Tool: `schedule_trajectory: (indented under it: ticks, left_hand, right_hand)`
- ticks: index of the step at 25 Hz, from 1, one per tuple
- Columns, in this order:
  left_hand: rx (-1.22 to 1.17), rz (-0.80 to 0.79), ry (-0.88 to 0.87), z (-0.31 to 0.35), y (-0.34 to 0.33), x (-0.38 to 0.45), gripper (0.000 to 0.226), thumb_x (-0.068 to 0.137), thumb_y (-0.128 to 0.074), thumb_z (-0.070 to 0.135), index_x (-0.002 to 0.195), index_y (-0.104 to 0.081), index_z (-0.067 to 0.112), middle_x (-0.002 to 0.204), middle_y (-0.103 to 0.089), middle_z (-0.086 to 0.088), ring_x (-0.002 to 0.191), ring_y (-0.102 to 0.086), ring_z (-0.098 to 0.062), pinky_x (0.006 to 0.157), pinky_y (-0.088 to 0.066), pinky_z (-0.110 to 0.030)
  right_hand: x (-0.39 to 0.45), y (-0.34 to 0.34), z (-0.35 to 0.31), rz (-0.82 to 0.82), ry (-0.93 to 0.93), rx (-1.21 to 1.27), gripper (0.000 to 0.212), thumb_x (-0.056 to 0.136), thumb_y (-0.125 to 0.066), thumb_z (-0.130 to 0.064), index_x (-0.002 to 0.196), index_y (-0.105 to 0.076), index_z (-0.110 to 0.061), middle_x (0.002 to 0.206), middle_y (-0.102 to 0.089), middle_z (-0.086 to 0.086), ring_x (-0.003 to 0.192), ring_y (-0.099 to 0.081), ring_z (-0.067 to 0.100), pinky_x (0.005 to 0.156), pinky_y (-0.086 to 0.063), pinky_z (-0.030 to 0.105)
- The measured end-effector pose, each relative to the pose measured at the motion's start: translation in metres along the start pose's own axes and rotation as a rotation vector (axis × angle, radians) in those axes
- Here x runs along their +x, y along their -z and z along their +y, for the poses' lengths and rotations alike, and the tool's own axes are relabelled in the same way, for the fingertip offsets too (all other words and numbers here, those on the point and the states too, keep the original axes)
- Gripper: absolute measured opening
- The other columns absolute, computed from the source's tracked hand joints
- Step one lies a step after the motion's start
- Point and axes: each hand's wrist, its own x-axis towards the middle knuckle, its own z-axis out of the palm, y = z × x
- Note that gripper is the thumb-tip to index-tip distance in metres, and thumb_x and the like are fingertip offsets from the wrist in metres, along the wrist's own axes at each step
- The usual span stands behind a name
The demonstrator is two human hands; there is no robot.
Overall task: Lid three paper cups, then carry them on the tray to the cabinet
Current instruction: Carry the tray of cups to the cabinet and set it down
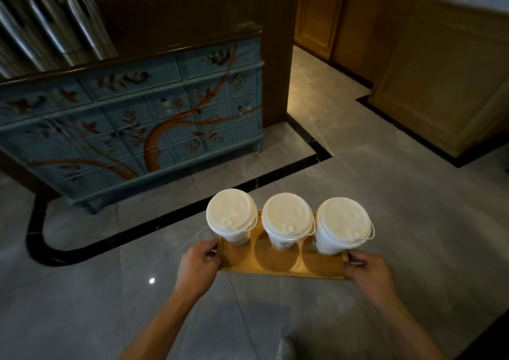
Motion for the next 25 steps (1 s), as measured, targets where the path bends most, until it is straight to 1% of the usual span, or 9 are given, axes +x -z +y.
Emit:
schedule_trajectory:
  ticks: [2, 5, 7, 9, 10, 12, 16, 22, 25]
  left_hand:
    - [-0.009, 0.032, 0.017, 0.004, -0.005, 0.005, 0.039, 0.084, -0.064, 0.005, 0.113, -0.073, 0.03, 0.099, -0.069, 0.011, 0.087, -0.067, -0.008, 0.075, -0.059, -0.03]
    - [-0.035, 0.087, 0.03, 0.009, -0.012, 0.013, 0.037, 0.085, -0.066, 0.007, 0.107, -0.074, 0.036, 0.091, -0.067, 0.022, 0.081, -0.066, -0.003, 0.068, -0.056, -0.02]
    - [-0.05, 0.115, 0.054, 0.014, -0.014, 0.018, 0.034, 0.087, -0.067, 0.009, 0.108, -0.074, 0.035, 0.089, -0.065, 0.024, 0.08, -0.066, -0.001, 0.066, -0.053, -0.015]
    - [-0.069, 0.156, 0.076, 0.016, -0.013, 0.024, 0.031, 0.088, -0.067, 0.012, 0.103, -0.074, 0.039, 0.086, -0.066, 0.023, 0.079, -0.066, 0.0, 0.065, -0.052, -0.015]
    - [-0.075, 0.171, 0.08, 0.016, -0.012, 0.027, 0.031, 0.088, -0.067, 0.011, 0.102, -0.074, 0.039, 0.086, -0.066, 0.023, 0.078, -0.066, 0.0, 0.065, -0.052, -0.015]
    - [-0.071, 0.184, 0.086, 0.015, -0.008, 0.036, 0.032, 0.087, -0.067, 0.008, 0.107, -0.075, 0.032, 0.089, -0.067, 0.019, 0.079, -0.066, -0.002, 0.066, -0.054, -0.018]
    - [-0.053, 0.212, 0.107, 0.007, 0.006, 0.059, 0.034, 0.087, -0.065, 0.006, 0.116, -0.072, 0.021, 0.099, -0.071, 0.006, 0.081, -0.067, -0.007, 0.071, -0.057, -0.023]
    - [-0.055, 0.255, 0.136, -0.015, 0.042, 0.106, 0.032, 0.088, -0.065, 0.006, 0.114, -0.073, 0.024, 0.097, -0.067, 0.011, 0.08, -0.065, -0.004, 0.067, -0.05, -0.016]
    - [-0.049, 0.261, 0.145, -0.031, 0.066, 0.136, 0.032, 0.089, -0.064, 0.009, 0.114, -0.072, 0.027, 0.098, -0.069, 0.01, 0.081, -0.066, -0.007, 0.069, -0.052, -0.018]
  right_hand:
    - [0.022, 0.004, -0.005, -0.043, 0.021, -0.027, 0.03, 0.075, -0.073, -0.001, 0.098, -0.078, -0.02, 0.069, -0.071, -0.011, 0.066, -0.061, 0.0, 0.064, -0.05, 0.027]
    - [0.052, 0.009, -0.016, -0.103, 0.067, -0.077, 0.03, 0.074, -0.074, -0.003, 0.086, -0.076, -0.03, 0.072, -0.073, -0.006, 0.066, -0.062, -0.002, 0.058, -0.046, 0.019]
    - [0.069, 0.009, -0.025, -0.124, 0.091, -0.093, 0.031, 0.073, -0.074, -0.004, 0.075, -0.072, -0.035, 0.069, -0.073, -0.007, 0.065, -0.063, 0.001, 0.057, -0.046, 0.021]
    - [0.084, 0.005, -0.033, -0.148, 0.115, -0.101, 0.028, 0.072, -0.074, -0.004, 0.072, -0.072, -0.031, 0.068, -0.073, -0.005, 0.065, -0.065, 0.009, 0.06, -0.047, 0.026]
    - [0.09, 0.003, -0.037, -0.161, 0.126, -0.106, 0.026, 0.072, -0.074, -0.003, 0.073, -0.073, -0.03, 0.069, -0.073, -0.004, 0.067, -0.066, 0.012, 0.06, -0.047, 0.026]
    - [0.104, -0.004, -0.047, -0.187, 0.152, -0.123, 0.024, 0.073, -0.074, -0.003, 0.079, -0.076, -0.026, 0.073, -0.074, -0.002, 0.071, -0.067, 0.015, 0.062, -0.047, 0.027]
    - [0.131, -0.026, -0.068, -0.21, 0.191, -0.16, 0.022, 0.073, -0.074, -0.006, 0.086, -0.078, -0.024, 0.075, -0.075, -0.004, 0.074, -0.068, 0.016, 0.062, -0.047, 0.028]
    - [0.162, -0.078, -0.108, -0.231, 0.199, -0.116, 0.024, 0.073, -0.073, -0.005, 0.086, -0.078, -0.025, 0.076, -0.075, -0.005, 0.075, -0.068, 0.014, 0.064, -0.048, 0.028]
    - [0.182, -0.111, -0.133, -0.24, 0.202, -0.12, 0.024, 0.074, -0.073, -0.005, 0.086, -0.078, -0.024, 0.077, -0.075, -0.003, 0.076, -0.068, 0.015, 0.065, -0.048, 0.029]
